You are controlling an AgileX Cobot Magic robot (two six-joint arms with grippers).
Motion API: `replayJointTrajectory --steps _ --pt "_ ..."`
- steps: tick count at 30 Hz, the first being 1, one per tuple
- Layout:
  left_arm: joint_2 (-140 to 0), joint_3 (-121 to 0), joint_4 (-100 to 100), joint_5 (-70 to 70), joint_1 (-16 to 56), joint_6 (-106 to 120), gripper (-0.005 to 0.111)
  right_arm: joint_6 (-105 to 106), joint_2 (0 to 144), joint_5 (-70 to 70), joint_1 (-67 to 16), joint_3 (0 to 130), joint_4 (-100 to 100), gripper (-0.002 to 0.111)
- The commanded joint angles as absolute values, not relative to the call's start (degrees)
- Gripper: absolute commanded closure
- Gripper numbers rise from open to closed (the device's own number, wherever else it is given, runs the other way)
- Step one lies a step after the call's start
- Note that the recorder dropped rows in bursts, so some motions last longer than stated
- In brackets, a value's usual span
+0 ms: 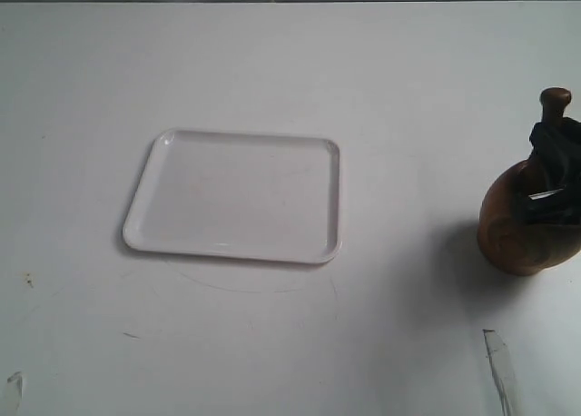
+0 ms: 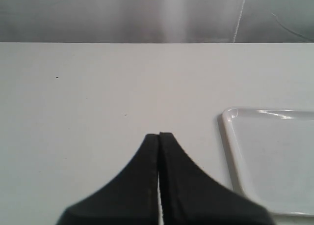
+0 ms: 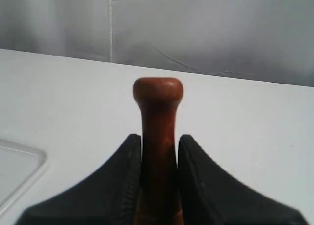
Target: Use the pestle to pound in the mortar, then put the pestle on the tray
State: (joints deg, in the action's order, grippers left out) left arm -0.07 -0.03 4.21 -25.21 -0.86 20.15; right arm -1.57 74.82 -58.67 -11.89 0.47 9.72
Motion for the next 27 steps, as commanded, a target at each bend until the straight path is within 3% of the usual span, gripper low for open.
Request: replayJointTrajectory --steps 1,10,16,20,27 --pt "0.00 0.00 3.79 -25.03 -0.42 19.68 0.107 -2.21 81.07 -66.62 -11.40 0.00 10.23 0.108" --pt "0.00 0.00 3.79 -25.03 -0.42 19.68 0.107 1.41 66.42 -69.51 -11.40 0.00 7.37 0.108" --pt "0.00 0.00 3.79 -25.03 -0.42 19.68 0.107 0.44 55.18 -57.88 -11.40 0.00 7.37 0.108" --pt "0.00 0.00 3.79 -25.03 -0.42 19.68 0.107 -0.43 55.91 -52.20 -11.40 0.00 7.37 0.108" --pt "0.00 0.00 3.79 -25.03 -0.42 19.68 0.107 -0.56 69.84 -57.02 -11.40 0.00 7.37 0.108"
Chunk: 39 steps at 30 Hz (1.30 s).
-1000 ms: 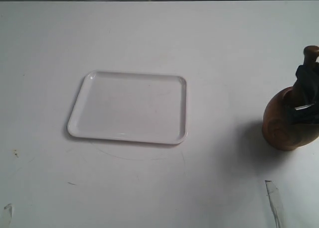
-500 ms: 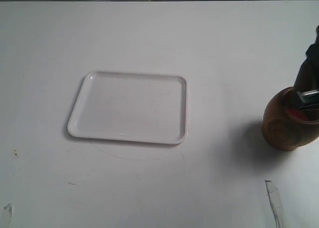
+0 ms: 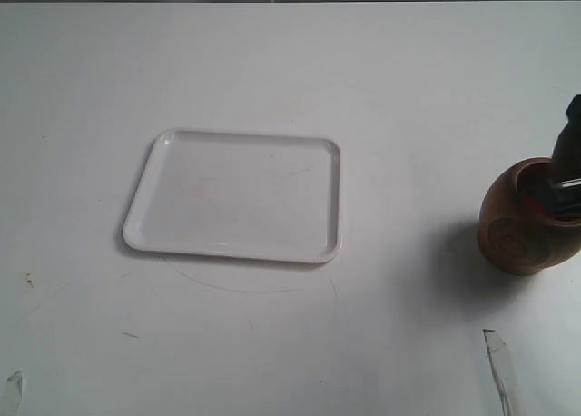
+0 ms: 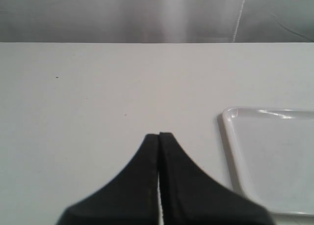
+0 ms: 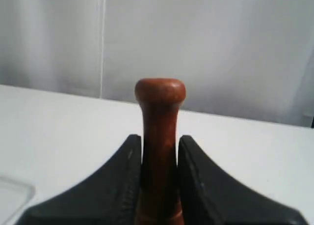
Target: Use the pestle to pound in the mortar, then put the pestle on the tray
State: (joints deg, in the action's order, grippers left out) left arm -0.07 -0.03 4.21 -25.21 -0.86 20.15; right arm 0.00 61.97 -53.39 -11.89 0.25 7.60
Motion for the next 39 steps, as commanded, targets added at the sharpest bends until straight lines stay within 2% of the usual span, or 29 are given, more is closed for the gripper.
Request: replayJointTrajectory --steps 1,5,9,19,24,27,33,36,39 --pt "0.00 0.00 3.79 -25.03 -0.42 19.68 0.107 -0.56 72.62 -58.14 -11.40 0.00 7.37 0.108" --pt "0.00 0.00 3.79 -25.03 -0.42 19.68 0.107 -0.56 81.36 -63.41 -11.40 0.00 7.37 0.108" --pt "0.00 0.00 3.79 -25.03 -0.42 19.68 0.107 -0.79 81.17 -69.96 -11.40 0.00 7.51 0.108" --pt "0.00 0.00 3.79 -25.03 -0.42 19.68 0.107 -5.26 57.25 -68.84 -11.40 1.19 14.11 0.108" --pt "0.00 0.00 3.79 -25.03 -0.42 19.68 0.107 -24.11 50.08 -49.55 -11.50 13.91 35.50 0.108" --pt "0.00 0.00 3.79 -25.03 -0.42 19.68 0.107 -30.06 49.51 -49.24 -11.50 21.15 45.29 0.108" --pt "0.00 0.00 3.79 -25.03 -0.42 19.68 0.107 -31.07 49.74 -44.45 -11.50 30.66 48.10 0.108" --pt "0.00 0.00 3.79 -25.03 -0.42 19.68 0.107 -33.86 51.38 -30.80 -14.06 36.86 55.66 0.108" --pt "0.00 0.00 3.79 -25.03 -0.42 19.68 0.107 -39.21 56.30 -13.54 -20.57 44.19 65.44 0.108"
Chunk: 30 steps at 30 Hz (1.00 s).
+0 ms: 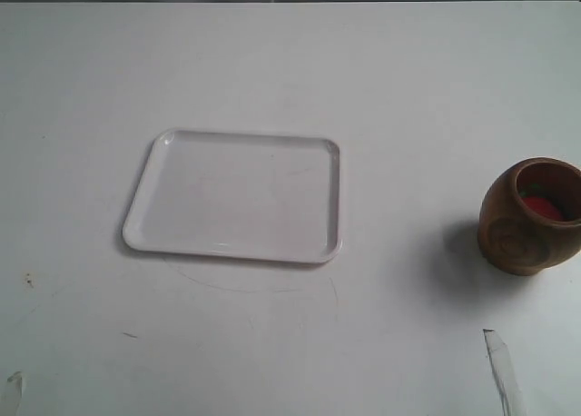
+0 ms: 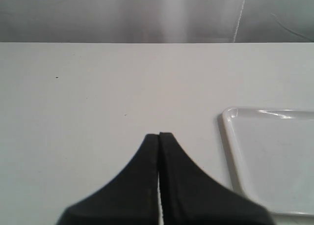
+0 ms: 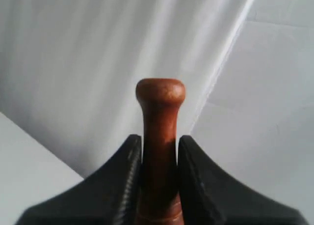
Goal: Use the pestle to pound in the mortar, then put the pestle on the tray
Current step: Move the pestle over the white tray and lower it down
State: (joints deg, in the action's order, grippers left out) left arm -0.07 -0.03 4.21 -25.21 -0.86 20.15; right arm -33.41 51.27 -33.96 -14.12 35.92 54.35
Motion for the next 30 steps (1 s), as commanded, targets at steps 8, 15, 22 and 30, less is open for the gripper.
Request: replayJointTrajectory --steps 8,15,22,30 --pt "0.00 0.00 3.79 -25.03 -0.42 19.68 0.107 -15.74 77.28 28.90 -41.92 59.57 65.41 0.108" --pt "0.00 0.00 3.79 -25.03 -0.42 19.68 0.107 30.77 96.89 46.86 -46.92 82.52 14.07 0.108" --pt "0.00 0.00 3.79 -25.03 -0.42 19.68 0.107 41.97 111.88 55.46 -48.86 96.38 1.17 0.108" --pt "0.00 0.00 3.79 -25.03 -0.42 19.68 0.107 48.35 122.95 54.99 -53.28 102.30 -2.31 0.108"
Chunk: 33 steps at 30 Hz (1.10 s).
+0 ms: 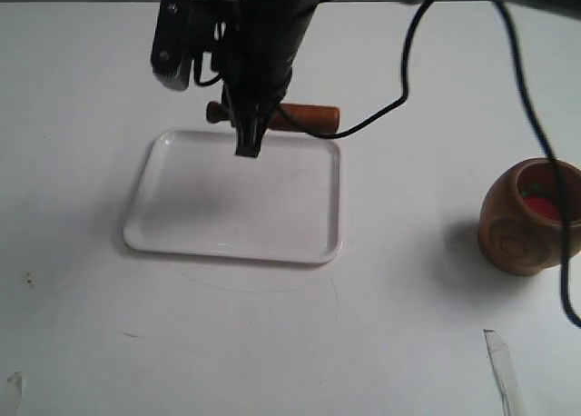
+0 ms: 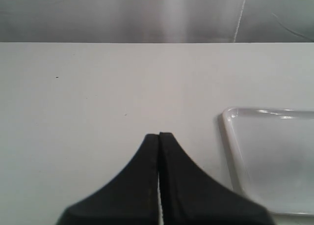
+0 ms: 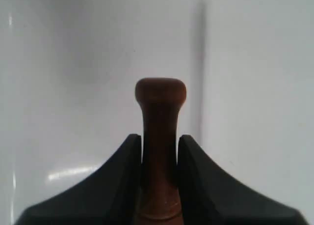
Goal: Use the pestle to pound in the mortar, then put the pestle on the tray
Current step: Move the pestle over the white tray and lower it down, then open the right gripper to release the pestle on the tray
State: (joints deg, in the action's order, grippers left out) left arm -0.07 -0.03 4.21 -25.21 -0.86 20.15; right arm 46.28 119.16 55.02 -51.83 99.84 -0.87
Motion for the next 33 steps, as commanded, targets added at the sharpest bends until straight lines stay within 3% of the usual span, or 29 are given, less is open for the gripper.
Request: replayJointTrajectory --steps 1,13,15,17,20,21,22,25,29,33 --pt "0.00 0.00 3.79 -25.03 -0.42 19.68 0.107 48.35 123.92 54.99 -53.28 102.61 -2.31 0.108" --pt "0.00 0.00 3.79 -25.03 -0.42 19.68 0.107 48.41 128.33 55.73 -53.28 102.70 -3.74 0.108" --pt "0.00 0.00 3.79 -25.03 -0.42 19.68 0.107 48.41 128.33 55.87 -53.28 102.70 -3.83 0.103" --pt "0.00 0.00 3.79 -25.03 -0.42 19.68 0.107 48.30 128.33 55.87 -53.28 102.70 -4.73 0.085" --pt "0.00 0.00 3.79 -25.03 -0.42 19.68 0.107 46.09 128.22 55.87 -53.28 102.70 -3.89 0.045" --pt "0.00 0.00 3.79 -25.03 -0.42 19.68 0.107 44.42 127.71 55.87 -53.28 102.70 -2.64 0.036" --pt "0.00 0.00 3.79 -25.03 -0.42 19.68 0.107 42.96 126.88 55.70 -53.28 102.70 -0.67 0.034" --pt "0.00 0.00 3.79 -25.03 -0.42 19.68 0.107 32.89 122.71 54.01 -53.18 102.70 6.85 0.040" --pt "0.00 0.00 3.79 -25.03 -0.42 19.68 0.107 21.33 116.36 53.87 -53.18 102.70 16.85 0.057" --pt "0.00 0.00 3.79 -25.03 -0.42 19.68 0.107 14.57 111.05 54.37 -53.18 101.86 21.28 0.086"
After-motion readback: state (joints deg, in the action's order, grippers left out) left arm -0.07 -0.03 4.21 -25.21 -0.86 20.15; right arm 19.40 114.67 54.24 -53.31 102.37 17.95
